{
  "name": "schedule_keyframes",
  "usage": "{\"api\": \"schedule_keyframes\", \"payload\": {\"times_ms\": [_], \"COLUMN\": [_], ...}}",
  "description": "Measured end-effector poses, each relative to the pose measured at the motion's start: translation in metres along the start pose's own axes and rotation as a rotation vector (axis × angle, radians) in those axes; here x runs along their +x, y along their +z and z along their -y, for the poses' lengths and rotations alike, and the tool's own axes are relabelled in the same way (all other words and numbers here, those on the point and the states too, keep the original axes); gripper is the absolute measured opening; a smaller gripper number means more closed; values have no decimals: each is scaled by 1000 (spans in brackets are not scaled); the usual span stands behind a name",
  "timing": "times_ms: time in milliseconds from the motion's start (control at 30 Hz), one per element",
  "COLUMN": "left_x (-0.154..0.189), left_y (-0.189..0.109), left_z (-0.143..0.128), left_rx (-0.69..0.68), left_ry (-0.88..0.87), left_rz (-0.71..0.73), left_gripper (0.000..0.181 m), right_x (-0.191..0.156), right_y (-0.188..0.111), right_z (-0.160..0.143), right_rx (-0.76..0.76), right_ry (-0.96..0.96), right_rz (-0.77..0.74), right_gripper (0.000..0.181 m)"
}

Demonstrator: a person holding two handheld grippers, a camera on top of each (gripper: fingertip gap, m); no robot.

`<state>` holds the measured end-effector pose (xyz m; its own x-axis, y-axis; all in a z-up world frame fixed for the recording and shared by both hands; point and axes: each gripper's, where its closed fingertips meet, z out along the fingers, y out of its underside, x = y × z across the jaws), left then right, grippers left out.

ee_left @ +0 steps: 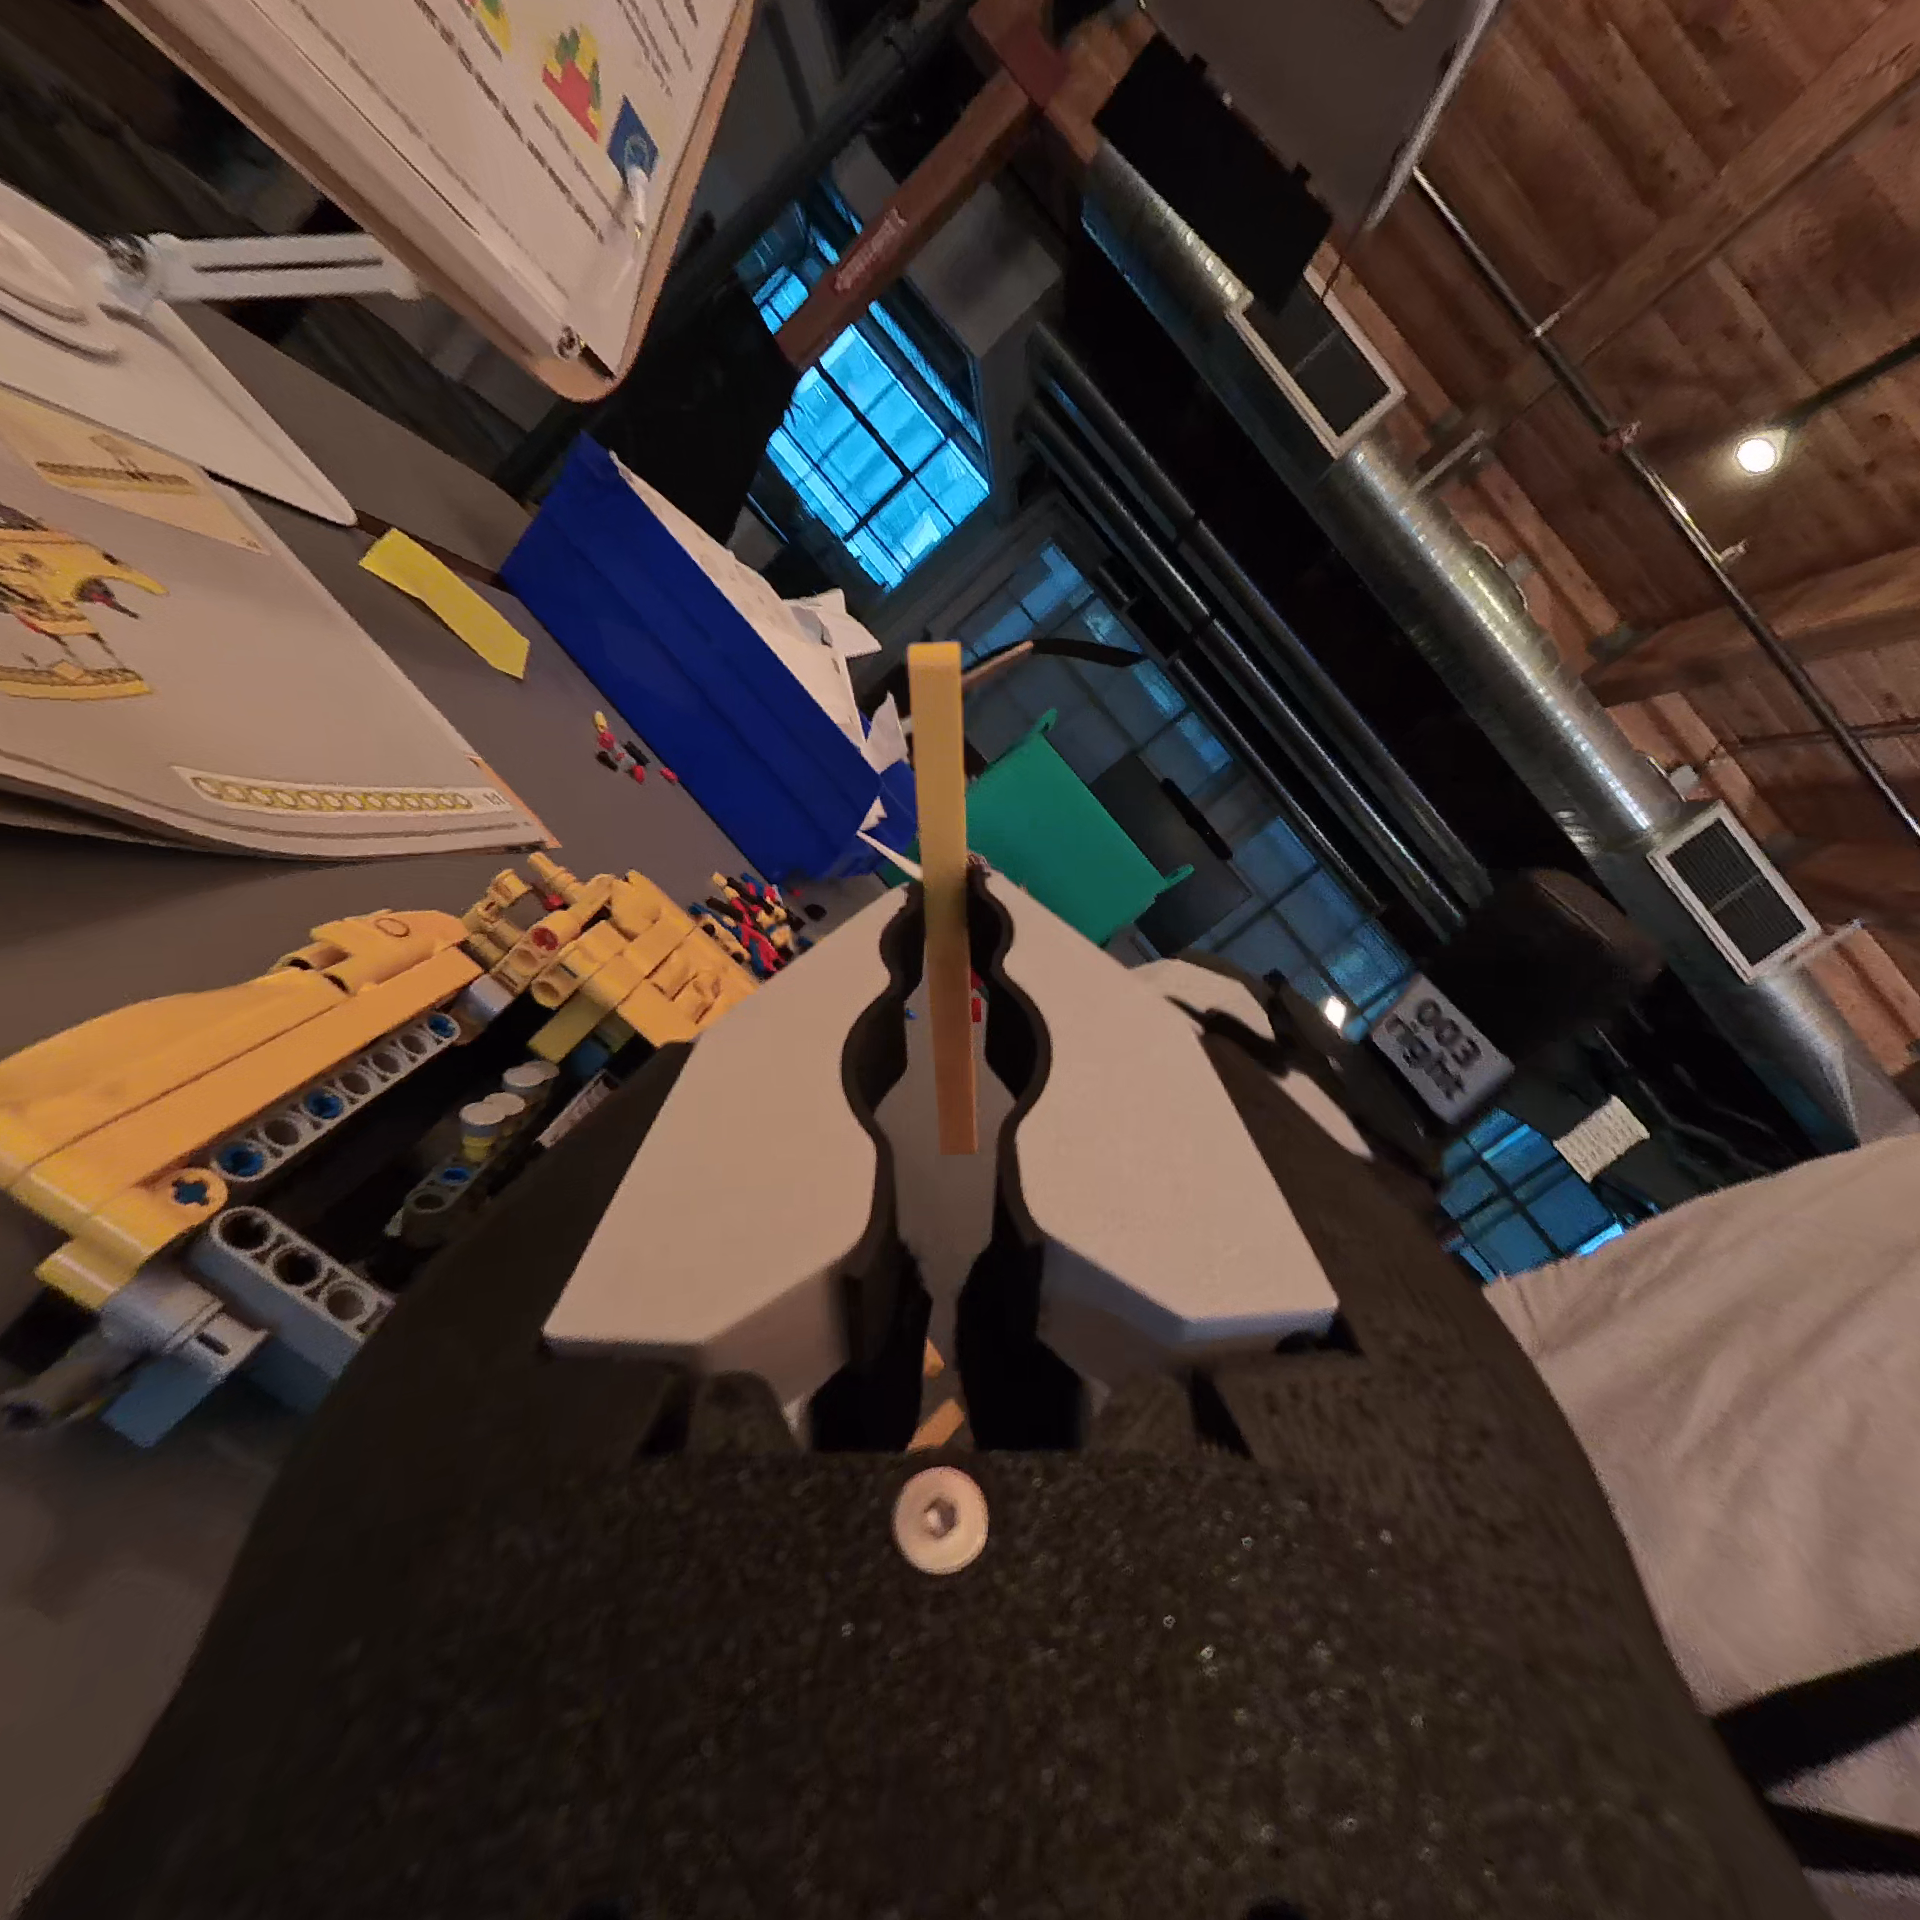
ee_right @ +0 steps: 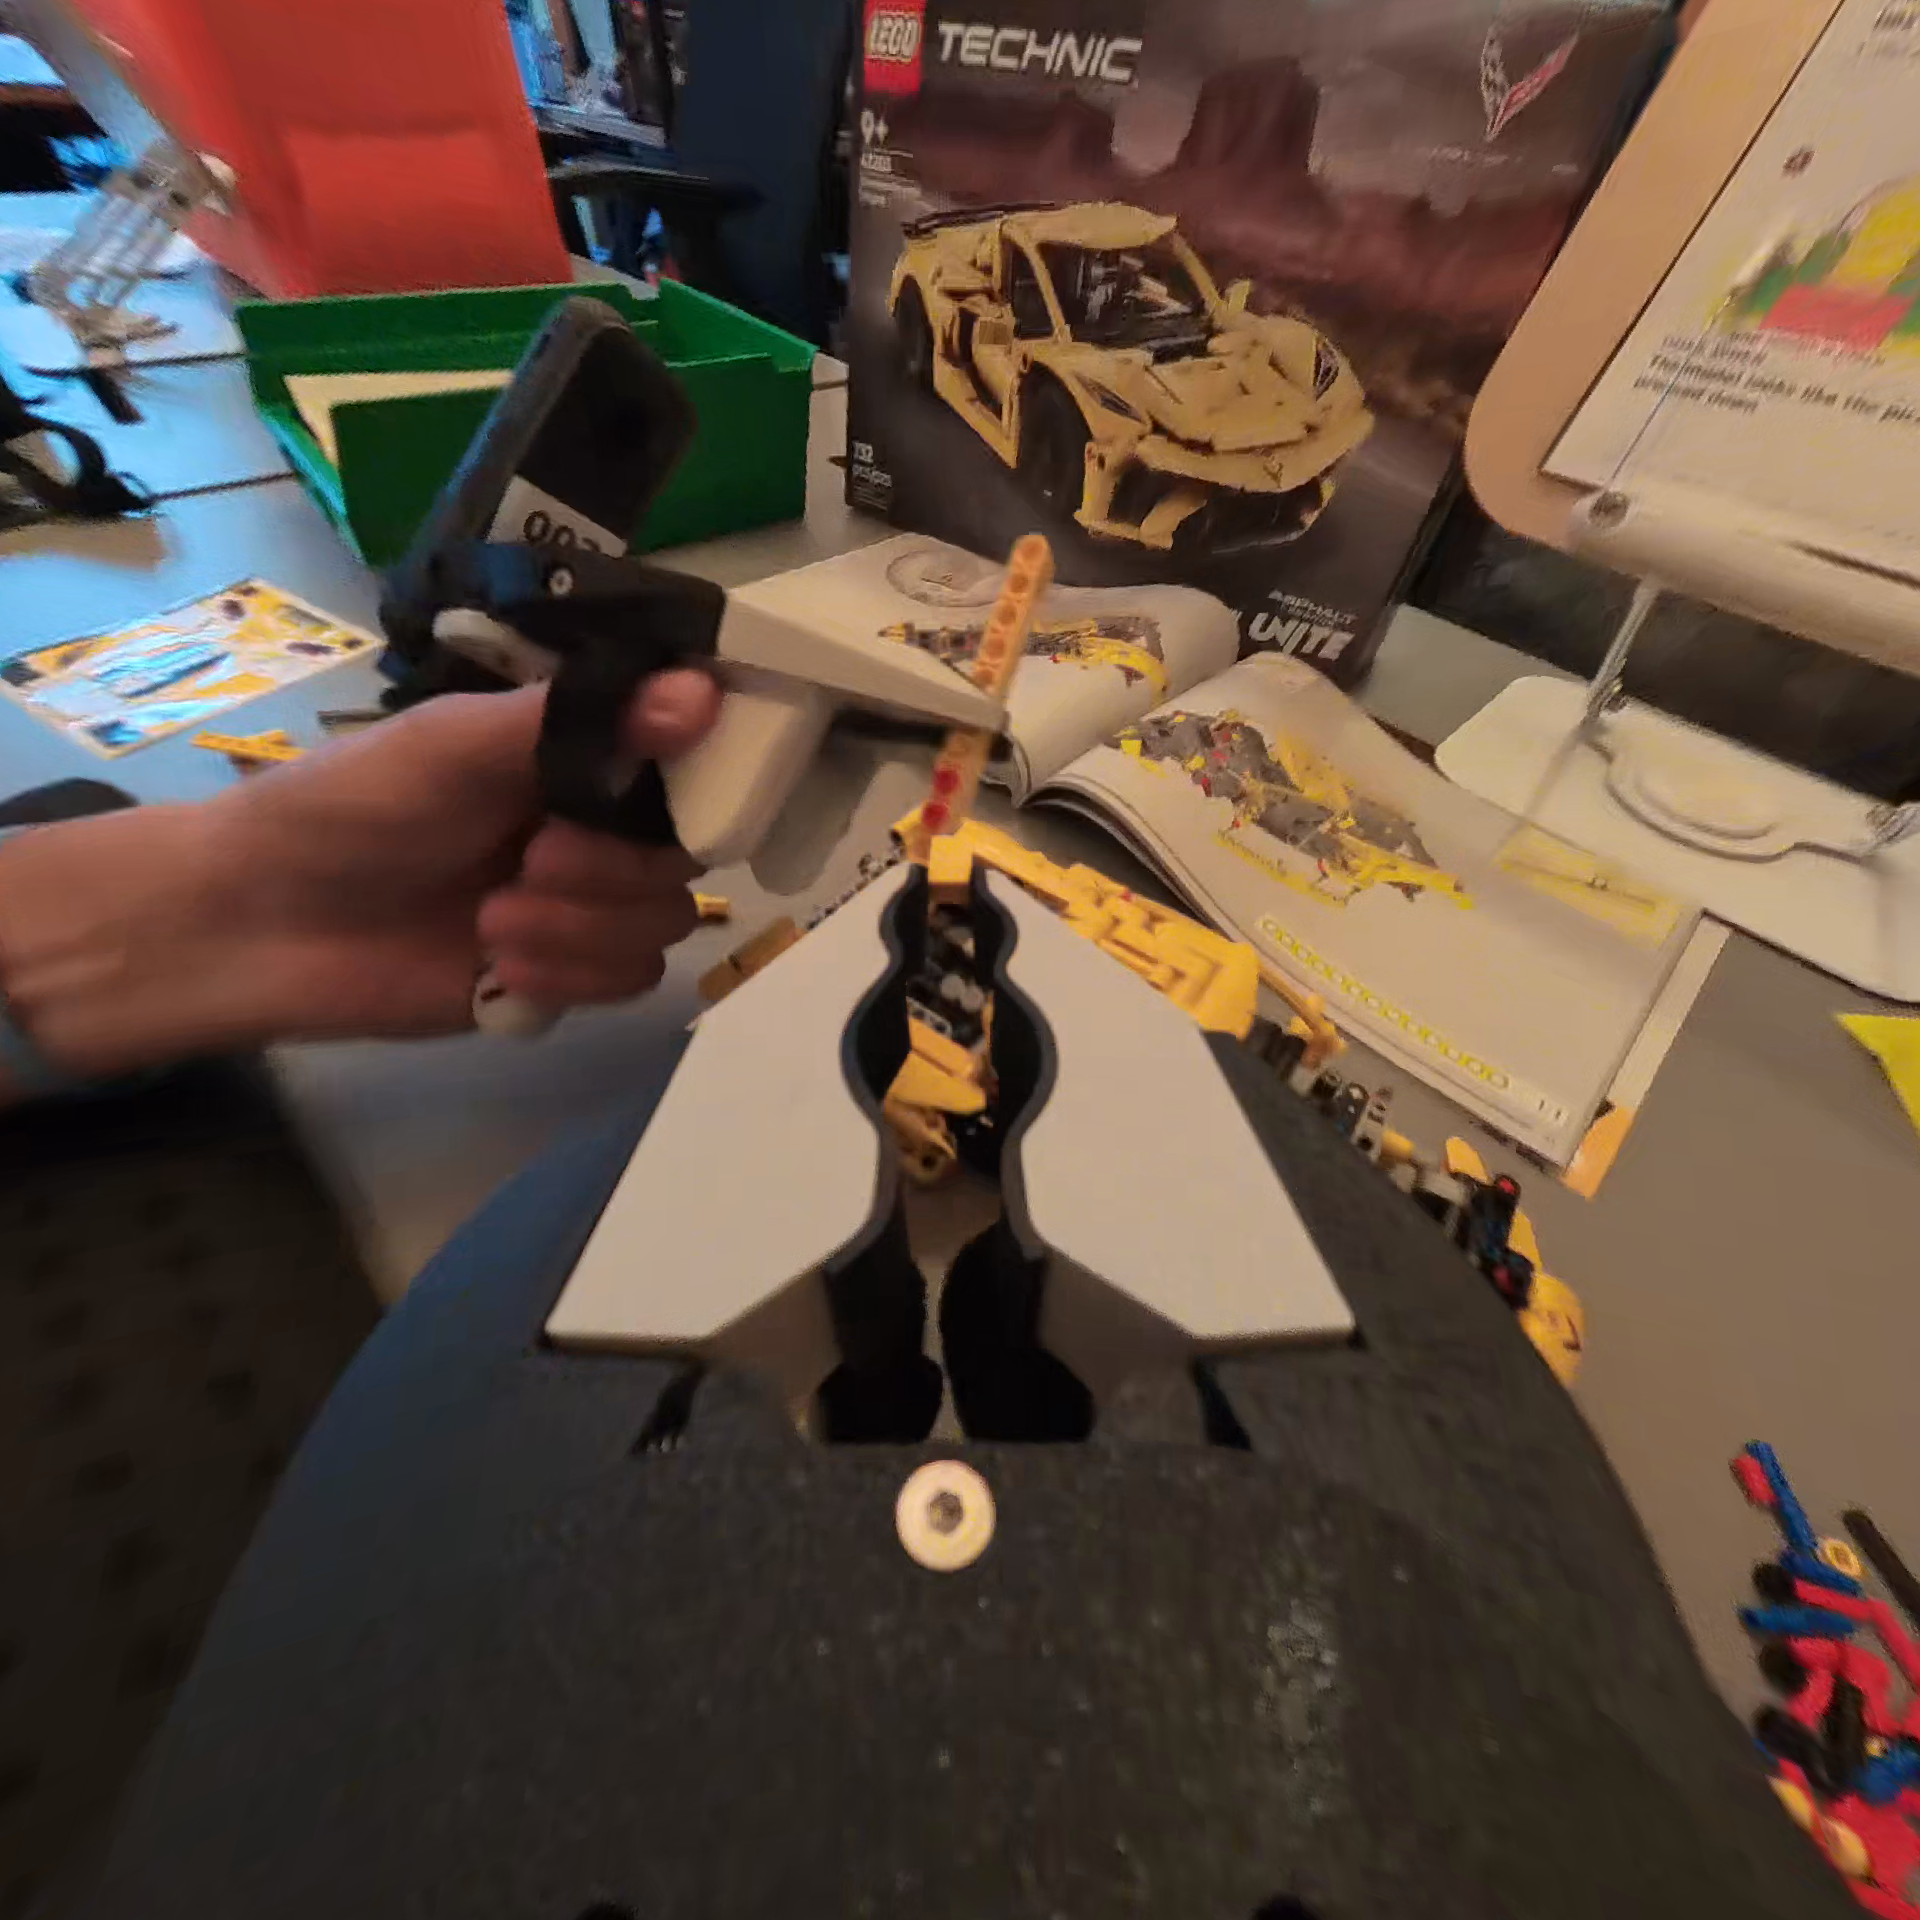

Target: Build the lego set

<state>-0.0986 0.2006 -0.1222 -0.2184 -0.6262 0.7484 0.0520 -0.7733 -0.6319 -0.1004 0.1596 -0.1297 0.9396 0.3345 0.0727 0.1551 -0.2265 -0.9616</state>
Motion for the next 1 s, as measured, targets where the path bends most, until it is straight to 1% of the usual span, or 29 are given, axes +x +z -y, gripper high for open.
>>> {"api": "schedule_keyframes", "payload": {"times_ms": [100,167,233,333,433,500,567,767,867,1000], "left_x": [2,1,0,1,-1,-3,-6,-7,-9,-5], "left_y": [-1,-3,-5,-3,-2,-3,-4,-4,-5,-4], "left_z": [2,3,5,4,0,0,-1,-2,-3,-2], "left_rx": [51,73,91,98,89,103,108,115,150,162], "left_ry": [-18,-38,-59,-55,-68,-101,-107,-100,-142,-100], "left_rz": [10,12,8,12,24,22,34,63,62,79], "left_gripper": [7,7,7,7,7,7,7,8,8,9], "right_x": [-1,-2,-4,-5,2,-2,-2,0,-1,1], "right_y": [15,18,23,24,26,30,31,33,34,33], "right_z": [1,4,2,6,3,1,-2,-8,-10,-10], "right_rx": [25,56,42,76,57,46,34,-12,-31,-60], "right_ry": [-76,-87,-62,-8,-22,-9,-36,-38,-82,-180], "right_rz": [-146,-191,-184,-172,-217,-193,-208,-232,-266,-334], "right_gripper": [6,6,6,6,6,6,6,7,7,7]}}
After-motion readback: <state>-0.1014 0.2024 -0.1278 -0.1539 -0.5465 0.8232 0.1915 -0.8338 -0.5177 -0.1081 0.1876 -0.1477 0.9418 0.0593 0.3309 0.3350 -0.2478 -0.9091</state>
